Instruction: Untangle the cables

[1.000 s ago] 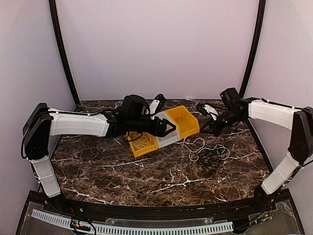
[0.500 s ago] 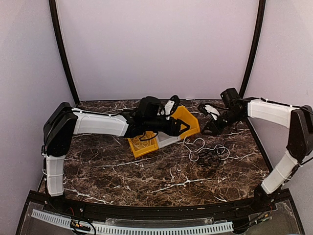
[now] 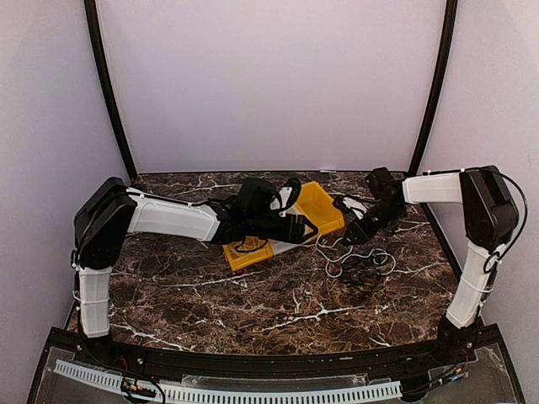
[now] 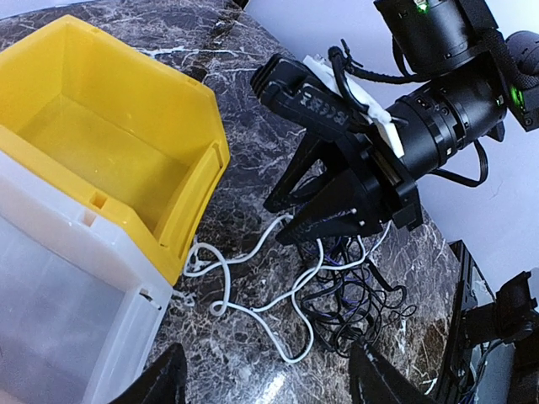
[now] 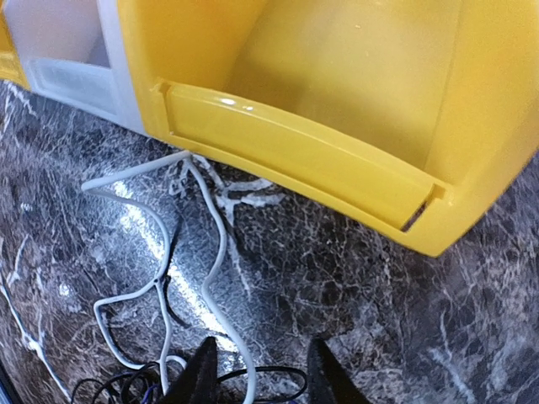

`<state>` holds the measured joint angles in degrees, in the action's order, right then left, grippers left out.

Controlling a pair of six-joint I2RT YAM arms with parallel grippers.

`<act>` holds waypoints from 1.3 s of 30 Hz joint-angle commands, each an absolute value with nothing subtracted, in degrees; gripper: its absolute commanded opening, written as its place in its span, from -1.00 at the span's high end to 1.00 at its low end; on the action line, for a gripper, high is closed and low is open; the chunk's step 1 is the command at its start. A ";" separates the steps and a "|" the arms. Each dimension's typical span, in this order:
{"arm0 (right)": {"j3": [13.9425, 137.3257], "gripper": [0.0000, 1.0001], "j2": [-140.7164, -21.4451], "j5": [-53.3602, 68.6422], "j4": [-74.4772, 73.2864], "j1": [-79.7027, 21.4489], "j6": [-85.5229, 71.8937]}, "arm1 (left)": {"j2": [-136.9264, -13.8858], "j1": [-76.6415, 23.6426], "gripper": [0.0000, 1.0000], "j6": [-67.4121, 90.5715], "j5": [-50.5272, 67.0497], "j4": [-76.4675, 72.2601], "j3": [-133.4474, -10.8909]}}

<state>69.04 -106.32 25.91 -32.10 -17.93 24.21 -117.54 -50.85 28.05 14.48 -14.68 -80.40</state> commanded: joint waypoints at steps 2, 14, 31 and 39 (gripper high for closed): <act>71.38 0.68 -108.36 29.63 -30.86 -17.63 24.17 | -114.75 -50.80 -0.28 28.98 15.75 -15.81 -79.36; 70.92 1.00 -98.56 38.25 -35.38 -17.67 27.42 | -116.67 -50.89 -0.28 23.72 17.84 -17.02 -80.60; 75.00 1.00 -83.90 51.97 -47.95 -18.11 34.00 | -119.91 -53.61 -0.28 14.95 19.30 -26.07 -85.21; 75.62 1.00 -78.83 51.30 -43.73 -18.09 29.87 | -120.99 -53.67 -0.22 16.49 17.44 -22.15 -85.63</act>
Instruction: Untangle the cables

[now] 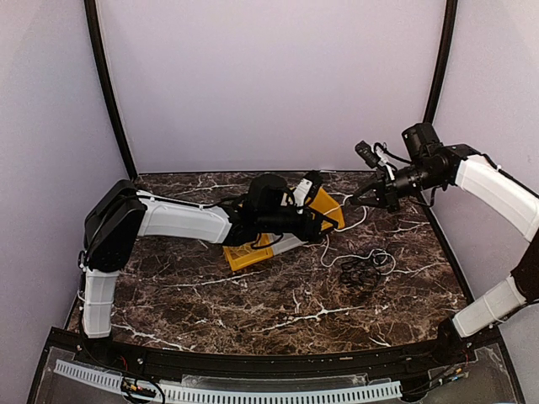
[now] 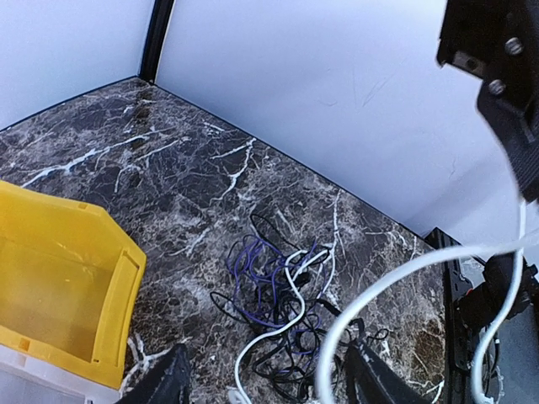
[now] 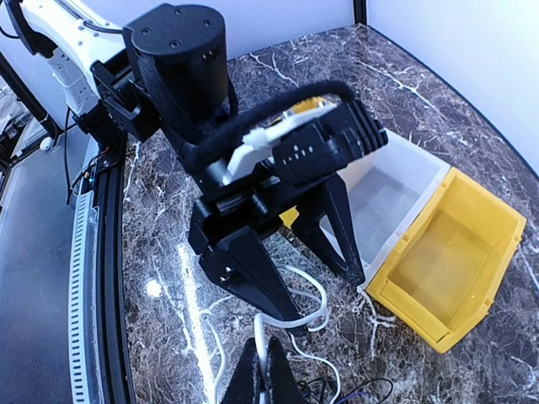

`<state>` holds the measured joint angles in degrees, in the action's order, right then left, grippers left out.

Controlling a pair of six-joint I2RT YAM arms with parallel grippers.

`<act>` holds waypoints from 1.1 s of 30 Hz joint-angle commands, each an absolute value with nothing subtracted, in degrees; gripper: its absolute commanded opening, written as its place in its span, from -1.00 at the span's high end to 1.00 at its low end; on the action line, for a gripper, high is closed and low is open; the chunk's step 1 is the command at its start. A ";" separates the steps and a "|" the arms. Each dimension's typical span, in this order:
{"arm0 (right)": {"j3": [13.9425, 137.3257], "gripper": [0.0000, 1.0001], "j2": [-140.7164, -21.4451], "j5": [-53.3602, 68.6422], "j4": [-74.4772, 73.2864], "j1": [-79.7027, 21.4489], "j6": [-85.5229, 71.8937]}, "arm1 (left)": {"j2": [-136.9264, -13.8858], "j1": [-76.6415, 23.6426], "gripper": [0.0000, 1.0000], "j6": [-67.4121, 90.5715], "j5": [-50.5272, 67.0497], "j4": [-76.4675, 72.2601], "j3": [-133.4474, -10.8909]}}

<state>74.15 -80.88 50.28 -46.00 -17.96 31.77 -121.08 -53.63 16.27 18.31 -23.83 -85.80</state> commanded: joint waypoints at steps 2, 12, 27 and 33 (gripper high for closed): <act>75.19 1.00 -78.41 50.89 -42.76 -18.11 29.31 | -120.76 -53.70 -0.14 16.77 17.29 -22.40 -84.70; 65.95 0.58 -79.98 39.66 -33.86 -16.76 29.20 | -117.37 -53.59 1.00 15.72 12.34 -18.51 -84.58; 50.93 -0.53 -90.65 36.61 -28.70 -15.26 45.22 | -104.35 -53.58 1.00 14.08 7.24 -7.69 -93.21; 51.36 0.08 -96.85 29.13 -24.76 -16.07 40.52 | -102.07 -53.54 1.00 10.58 5.94 -1.61 -102.14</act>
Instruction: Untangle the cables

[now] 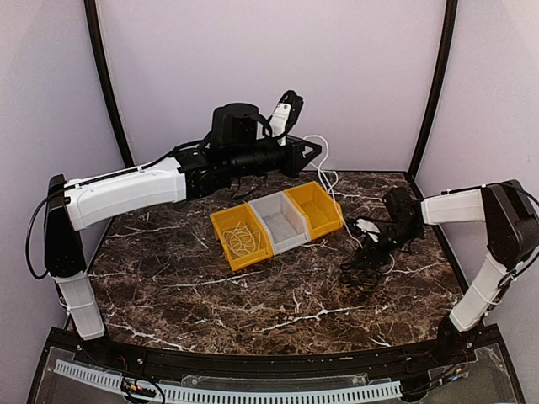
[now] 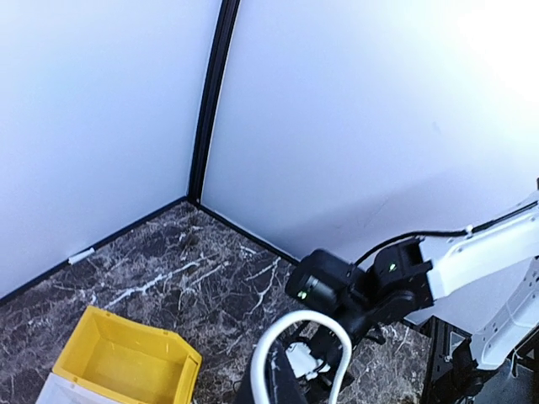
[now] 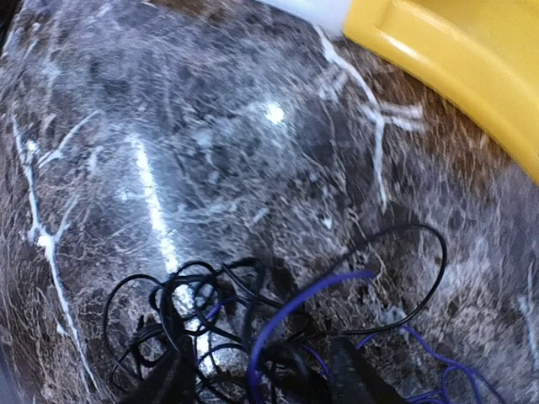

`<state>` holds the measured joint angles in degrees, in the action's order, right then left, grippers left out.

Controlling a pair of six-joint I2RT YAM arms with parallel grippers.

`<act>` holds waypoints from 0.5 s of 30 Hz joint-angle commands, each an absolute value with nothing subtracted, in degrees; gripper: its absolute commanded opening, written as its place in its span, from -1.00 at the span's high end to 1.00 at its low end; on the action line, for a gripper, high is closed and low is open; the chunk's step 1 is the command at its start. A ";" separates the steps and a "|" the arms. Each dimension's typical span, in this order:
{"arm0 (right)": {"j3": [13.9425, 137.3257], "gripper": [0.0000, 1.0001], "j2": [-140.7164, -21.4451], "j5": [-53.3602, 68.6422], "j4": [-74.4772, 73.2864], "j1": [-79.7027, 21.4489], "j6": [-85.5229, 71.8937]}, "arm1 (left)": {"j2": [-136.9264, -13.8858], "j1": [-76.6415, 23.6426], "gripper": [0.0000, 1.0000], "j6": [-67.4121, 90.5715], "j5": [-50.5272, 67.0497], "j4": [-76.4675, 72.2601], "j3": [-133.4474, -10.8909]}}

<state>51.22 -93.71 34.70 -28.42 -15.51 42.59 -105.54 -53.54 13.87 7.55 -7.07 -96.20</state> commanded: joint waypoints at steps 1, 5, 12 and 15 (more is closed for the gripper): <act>51.49 0.22 -97.49 28.01 -24.37 -16.06 39.97 | -101.54 -53.58 1.00 9.77 4.50 -0.98 -104.55; 50.63 0.49 -97.77 25.70 -23.01 -15.95 39.01 | -99.37 -53.54 1.00 4.39 -2.53 4.13 -112.57; 50.16 0.48 -98.49 24.79 -22.87 -14.96 38.16 | -96.04 -53.60 1.00 -6.72 -14.45 6.96 -125.34; 50.10 0.47 -98.44 24.71 -22.88 -14.49 38.14 | -94.55 -53.56 1.00 -12.03 -19.35 4.65 -126.32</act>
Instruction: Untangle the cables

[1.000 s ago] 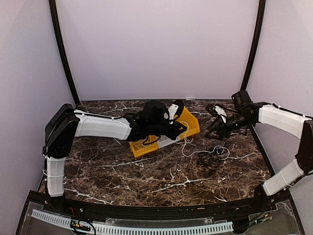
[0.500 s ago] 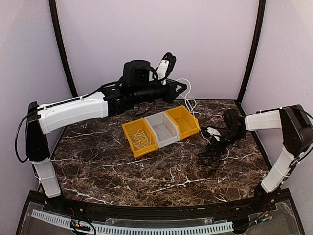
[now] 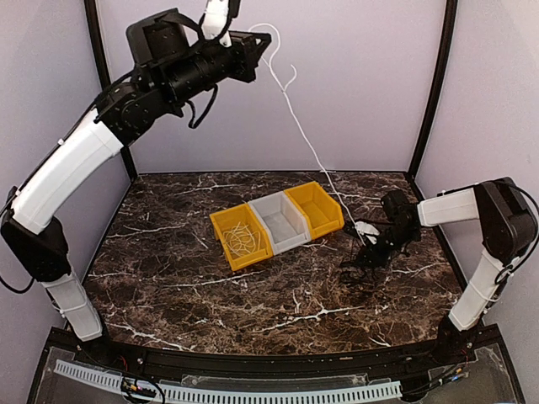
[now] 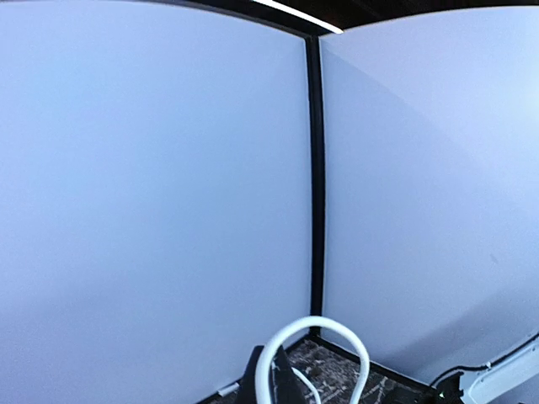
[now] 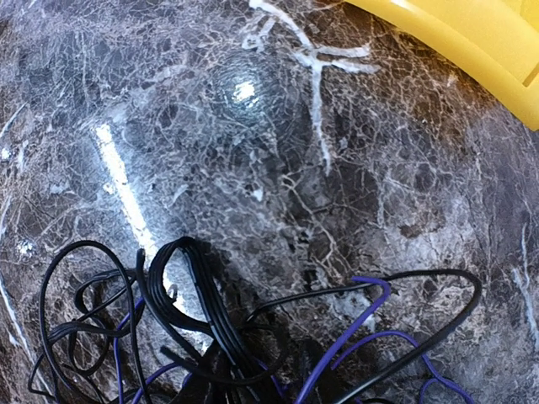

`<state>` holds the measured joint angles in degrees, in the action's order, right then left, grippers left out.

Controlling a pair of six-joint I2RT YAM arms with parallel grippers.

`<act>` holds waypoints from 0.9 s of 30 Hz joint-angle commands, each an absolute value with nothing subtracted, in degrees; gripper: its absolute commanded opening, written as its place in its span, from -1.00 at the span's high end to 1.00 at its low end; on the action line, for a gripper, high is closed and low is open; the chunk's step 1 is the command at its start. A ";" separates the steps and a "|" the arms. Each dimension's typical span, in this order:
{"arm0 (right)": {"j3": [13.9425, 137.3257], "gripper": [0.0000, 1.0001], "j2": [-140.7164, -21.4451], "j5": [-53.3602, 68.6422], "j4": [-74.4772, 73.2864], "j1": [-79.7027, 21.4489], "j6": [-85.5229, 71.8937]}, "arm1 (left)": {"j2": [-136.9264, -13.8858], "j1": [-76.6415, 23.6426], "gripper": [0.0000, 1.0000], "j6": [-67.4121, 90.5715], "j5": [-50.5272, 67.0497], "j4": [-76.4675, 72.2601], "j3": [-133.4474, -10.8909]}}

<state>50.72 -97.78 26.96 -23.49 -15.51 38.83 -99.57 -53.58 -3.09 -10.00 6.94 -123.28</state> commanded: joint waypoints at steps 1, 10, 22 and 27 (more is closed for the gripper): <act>50.02 0.46 -98.44 24.70 -22.93 -14.30 38.07 | -94.30 -53.54 1.00 -14.28 -21.60 3.49 -126.43; 49.85 0.19 -97.89 24.57 -23.04 -13.53 37.45 | -91.00 -53.53 1.00 -23.38 -30.90 -0.60 -123.87; 53.61 -0.05 -94.61 26.69 -26.96 -13.53 36.21 | -96.61 -49.77 1.00 -7.49 -39.59 20.82 -126.65; 54.13 -0.15 -92.71 26.80 -28.06 -13.54 36.00 | -96.12 -49.05 1.00 -5.55 -39.58 22.71 -127.39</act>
